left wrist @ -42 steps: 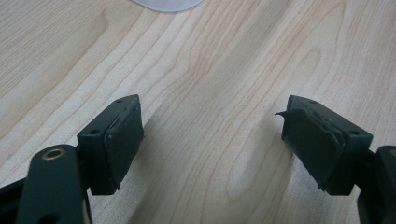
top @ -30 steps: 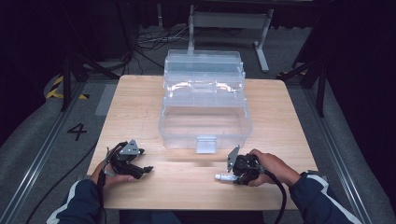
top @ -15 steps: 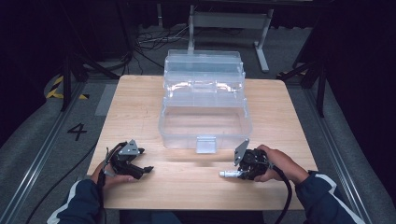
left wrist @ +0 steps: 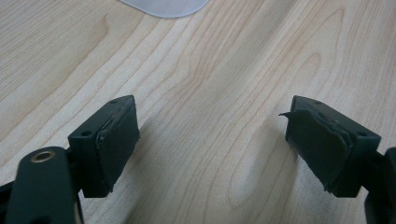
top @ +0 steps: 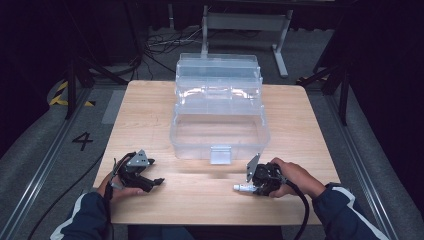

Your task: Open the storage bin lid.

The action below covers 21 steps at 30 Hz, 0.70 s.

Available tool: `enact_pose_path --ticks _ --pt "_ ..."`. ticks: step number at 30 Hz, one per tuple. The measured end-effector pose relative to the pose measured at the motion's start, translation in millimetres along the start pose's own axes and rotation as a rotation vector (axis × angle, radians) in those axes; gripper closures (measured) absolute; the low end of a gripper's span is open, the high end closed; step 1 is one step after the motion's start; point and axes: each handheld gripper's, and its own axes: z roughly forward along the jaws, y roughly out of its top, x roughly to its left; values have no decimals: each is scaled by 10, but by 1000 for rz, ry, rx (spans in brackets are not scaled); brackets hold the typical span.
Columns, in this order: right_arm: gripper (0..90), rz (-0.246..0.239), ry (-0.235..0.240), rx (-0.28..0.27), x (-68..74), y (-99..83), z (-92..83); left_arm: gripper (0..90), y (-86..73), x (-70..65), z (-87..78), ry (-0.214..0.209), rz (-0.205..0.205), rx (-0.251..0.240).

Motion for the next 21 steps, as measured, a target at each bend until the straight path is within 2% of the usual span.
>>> enact_pose_path --ticks 4,10,13,16,19,21 --pt "692 -4 22 15 5 19 33 175 0 -1 0 1 -1 0" --pt "641 -11 24 28 26 76 50 175 0 -2 0 1 -1 0" --pt "649 -9 28 29 26 93 73 175 0 -1 0 1 -1 0" --pt "713 -6 17 34 28 133 79 175 -1 -1 -1 2 -1 -1" --pt "718 -28 0 48 35 154 78 175 -2 -1 -1 1 -1 -1" --pt "720 -16 0 44 39 156 79 175 -2 -2 -1 1 -2 -1"
